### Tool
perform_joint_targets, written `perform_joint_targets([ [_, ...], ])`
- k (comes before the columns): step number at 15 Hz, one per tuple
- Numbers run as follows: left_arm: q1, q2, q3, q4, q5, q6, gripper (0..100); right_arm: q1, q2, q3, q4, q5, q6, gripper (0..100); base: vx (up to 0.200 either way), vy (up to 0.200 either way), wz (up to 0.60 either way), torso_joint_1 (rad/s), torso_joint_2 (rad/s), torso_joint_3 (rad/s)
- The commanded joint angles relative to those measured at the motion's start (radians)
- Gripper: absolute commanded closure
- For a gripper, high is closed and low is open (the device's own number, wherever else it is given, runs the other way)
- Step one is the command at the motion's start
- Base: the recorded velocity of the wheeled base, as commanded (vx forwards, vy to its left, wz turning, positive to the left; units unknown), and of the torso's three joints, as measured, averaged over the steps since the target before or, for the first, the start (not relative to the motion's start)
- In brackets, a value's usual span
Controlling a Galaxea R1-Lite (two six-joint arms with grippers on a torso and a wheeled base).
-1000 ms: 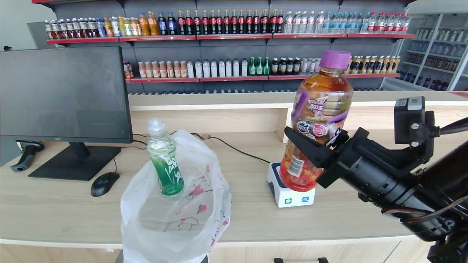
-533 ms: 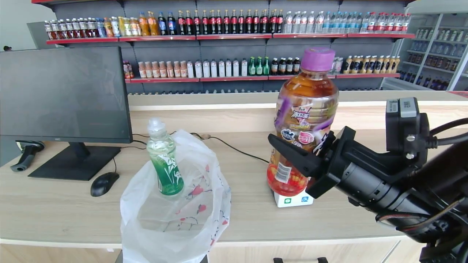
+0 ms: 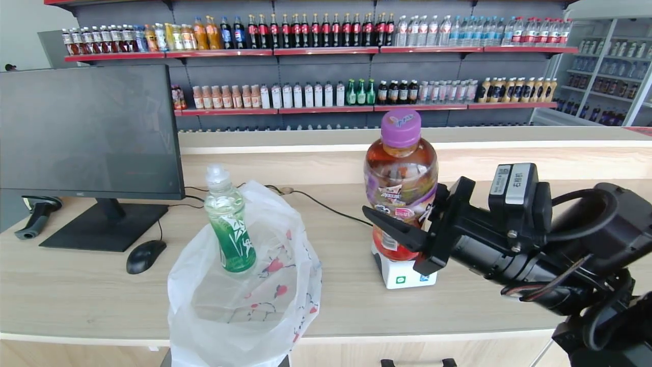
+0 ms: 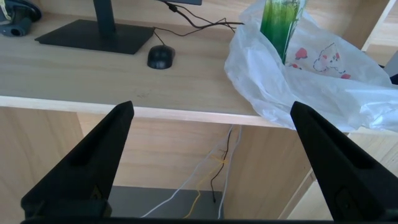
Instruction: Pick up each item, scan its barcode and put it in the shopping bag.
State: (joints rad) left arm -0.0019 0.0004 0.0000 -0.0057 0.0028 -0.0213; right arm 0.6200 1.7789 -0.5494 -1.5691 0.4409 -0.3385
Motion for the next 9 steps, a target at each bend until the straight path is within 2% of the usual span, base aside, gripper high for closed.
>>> perform_joint_targets([
  [1,0.0,0.0,0.0,0.0,0.0,0.0,0,-0.029,0.056,-0.078,-0.002,0.032,-0.014,100,0.0,0.0,0.0,0.0,0.0,0.0],
  [4,0.0,0.0,0.0,0.0,0.0,0.0,0,-0.057,0.117,-0.15,-0.002,0.118,-0.093,100,0.0,0.0,0.0,0.0,0.0,0.0],
  [6,0.0,0.0,0.0,0.0,0.0,0.0,0,-0.111,0.126,-0.149,-0.002,0.148,-0.177,100,0.0,0.0,0.0,0.0,0.0,0.0],
  [9,0.0,0.0,0.0,0.0,0.0,0.0,0,-0.141,0.143,-0.116,-0.002,0.208,-0.244,100,0.0,0.0,0.0,0.0,0.0,0.0],
])
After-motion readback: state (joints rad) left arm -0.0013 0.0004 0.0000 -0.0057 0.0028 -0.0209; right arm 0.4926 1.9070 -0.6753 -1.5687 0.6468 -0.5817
